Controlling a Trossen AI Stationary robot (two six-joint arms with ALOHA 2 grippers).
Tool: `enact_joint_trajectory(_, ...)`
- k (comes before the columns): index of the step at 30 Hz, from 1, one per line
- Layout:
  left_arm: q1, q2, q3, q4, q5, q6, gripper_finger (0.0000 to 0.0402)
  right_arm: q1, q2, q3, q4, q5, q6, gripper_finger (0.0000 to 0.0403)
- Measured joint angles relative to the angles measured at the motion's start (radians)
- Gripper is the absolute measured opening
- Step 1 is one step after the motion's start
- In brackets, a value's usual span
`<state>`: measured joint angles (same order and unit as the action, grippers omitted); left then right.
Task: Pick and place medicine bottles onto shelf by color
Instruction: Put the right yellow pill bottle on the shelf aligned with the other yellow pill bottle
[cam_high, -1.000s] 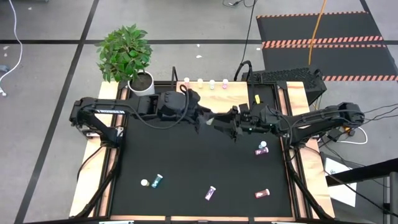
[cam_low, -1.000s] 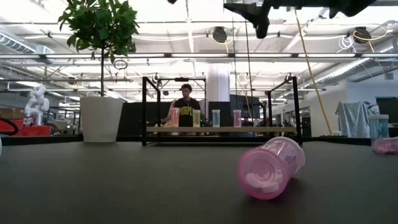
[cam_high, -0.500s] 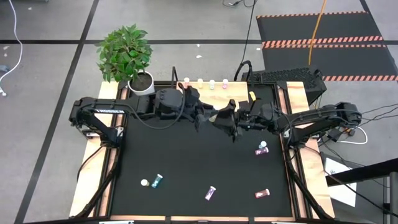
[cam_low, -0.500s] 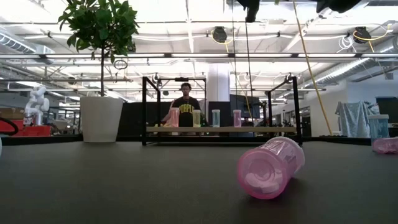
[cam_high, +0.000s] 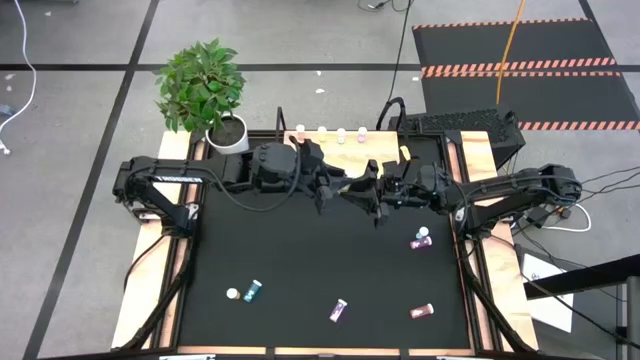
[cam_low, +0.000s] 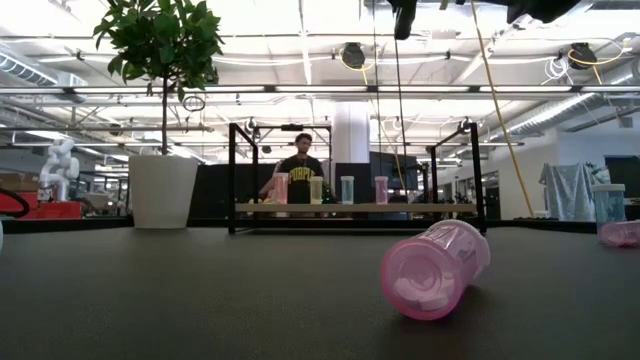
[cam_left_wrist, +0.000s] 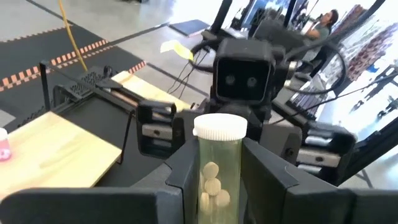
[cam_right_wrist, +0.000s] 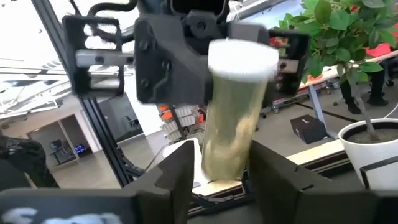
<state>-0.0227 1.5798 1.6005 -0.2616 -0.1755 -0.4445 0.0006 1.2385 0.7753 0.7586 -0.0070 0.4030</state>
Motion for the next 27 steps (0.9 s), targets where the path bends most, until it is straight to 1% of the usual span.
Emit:
enact_joint_trajectory(9,0.0,0.015,0.0,0.006,0.01,0.001,0.0108,-0.001,-0.001,0.0,-0.033,-0.002,-0.011,0.0101)
enact_joint_trajectory(12,0.0,0.015,0.0,-0.007,0.013,0.019,0.0108,-0.001,-0.002,0.0,-0.057,0.001,-0.026,0.0099)
enact_joint_trajectory(15,0.001,0.015,-0.001,-0.02,0.059,0.056,0.0115,-0.001,-0.002,0.001,-0.091,0.002,-0.059,0.0101)
enact_joint_trajectory(18,0.001,0.015,-0.001,-0.06,0.077,0.095,0.014,0.0,-0.002,0.002,-0.155,0.001,-0.129,0.0101)
enact_joint_trajectory(22,0.009,0.015,-0.001,-0.153,0.088,0.164,0.0192,0.008,-0.001,0.002,-0.282,0.009,-0.238,0.0102)
enact_joint_trajectory(25,0.02,0.015,0.0,-0.206,0.109,0.24,0.0232,0.008,0.003,-0.001,-0.405,0.01,-0.267,0.0102)
enact_joint_trajectory(27,0.025,0.015,0.0,-0.238,0.121,0.306,0.0254,0.007,0.002,-0.002,-0.453,0.011,-0.29,0.0102)
